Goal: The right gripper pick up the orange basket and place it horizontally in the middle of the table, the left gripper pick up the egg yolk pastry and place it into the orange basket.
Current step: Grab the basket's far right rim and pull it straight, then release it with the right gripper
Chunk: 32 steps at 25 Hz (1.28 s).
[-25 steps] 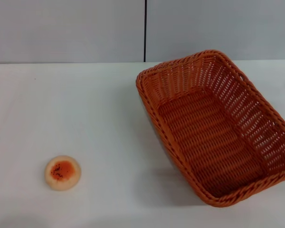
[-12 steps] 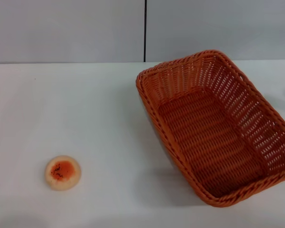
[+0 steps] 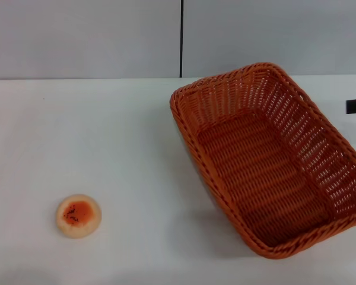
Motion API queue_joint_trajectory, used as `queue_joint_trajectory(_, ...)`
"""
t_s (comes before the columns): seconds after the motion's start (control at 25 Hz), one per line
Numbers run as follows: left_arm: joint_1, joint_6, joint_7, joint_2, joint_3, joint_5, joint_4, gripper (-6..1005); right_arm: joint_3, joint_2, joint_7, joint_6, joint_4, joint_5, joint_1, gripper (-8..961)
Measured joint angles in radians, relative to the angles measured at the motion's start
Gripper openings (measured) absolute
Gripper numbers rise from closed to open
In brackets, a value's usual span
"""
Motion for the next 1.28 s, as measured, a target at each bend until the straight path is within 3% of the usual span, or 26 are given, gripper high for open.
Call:
queue_joint_trajectory(0.36, 0.011, -0.006, 0.000, -0.001, 0.000, 0.000, 0.010, 785, -0.138, 0.001, -0.012, 0.135, 0.153, -0.005, 0.048, 764)
queue_joint_trajectory(1.16, 0.005, -0.011, 0.000, 0.003, 0.000, -0.001, 0.000, 785, -0.181, 0.005, -0.011, 0.210, 0.296, -0.007, 0.094, 738)
queue_joint_trajectory(1.28, 0.004, -0.011, 0.001, 0.004, 0.000, -0.002, -0.001, 785, -0.195, 0.003, -0.009, 0.213, 0.307, -0.008, 0.100, 619)
